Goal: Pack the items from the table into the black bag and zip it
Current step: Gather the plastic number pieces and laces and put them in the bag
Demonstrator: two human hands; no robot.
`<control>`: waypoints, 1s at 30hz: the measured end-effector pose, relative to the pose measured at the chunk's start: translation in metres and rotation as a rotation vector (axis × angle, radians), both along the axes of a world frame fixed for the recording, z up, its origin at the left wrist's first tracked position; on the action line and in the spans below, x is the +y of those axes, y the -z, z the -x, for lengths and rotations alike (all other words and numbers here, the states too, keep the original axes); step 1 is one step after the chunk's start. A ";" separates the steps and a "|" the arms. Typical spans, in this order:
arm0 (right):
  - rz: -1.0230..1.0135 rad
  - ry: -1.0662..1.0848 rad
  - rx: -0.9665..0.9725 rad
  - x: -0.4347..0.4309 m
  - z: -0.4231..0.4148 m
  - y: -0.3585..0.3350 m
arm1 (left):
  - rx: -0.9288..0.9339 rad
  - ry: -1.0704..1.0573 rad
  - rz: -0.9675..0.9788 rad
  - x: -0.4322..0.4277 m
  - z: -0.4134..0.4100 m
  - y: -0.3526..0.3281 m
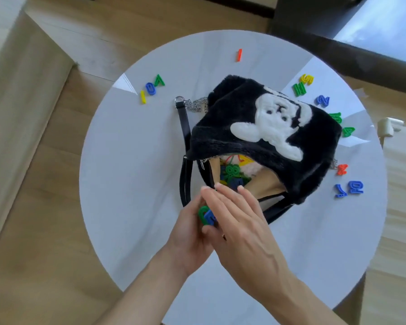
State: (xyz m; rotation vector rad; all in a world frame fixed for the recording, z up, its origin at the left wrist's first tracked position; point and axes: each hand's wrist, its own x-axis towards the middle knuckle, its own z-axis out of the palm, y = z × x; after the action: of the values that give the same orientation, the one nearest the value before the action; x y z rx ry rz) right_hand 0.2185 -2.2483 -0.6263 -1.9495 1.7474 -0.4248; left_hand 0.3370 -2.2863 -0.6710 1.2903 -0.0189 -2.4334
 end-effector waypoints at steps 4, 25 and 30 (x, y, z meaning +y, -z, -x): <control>-0.051 -0.130 -0.024 -0.015 -0.023 -0.001 | -0.009 -0.018 0.066 -0.015 -0.021 0.005; -0.208 0.116 0.337 -0.336 -0.108 0.128 | 0.049 -0.411 -0.003 -0.149 -0.152 0.066; -0.095 0.056 0.182 -0.305 -0.115 0.133 | -0.006 -0.432 -0.002 -0.154 -0.162 0.069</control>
State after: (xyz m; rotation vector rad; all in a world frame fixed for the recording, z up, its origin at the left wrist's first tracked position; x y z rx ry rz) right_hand 0.3339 -2.5537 -0.7592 -1.9266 1.9018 -0.1835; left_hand 0.4987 -2.4408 -0.7404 1.1602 0.2361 -2.0600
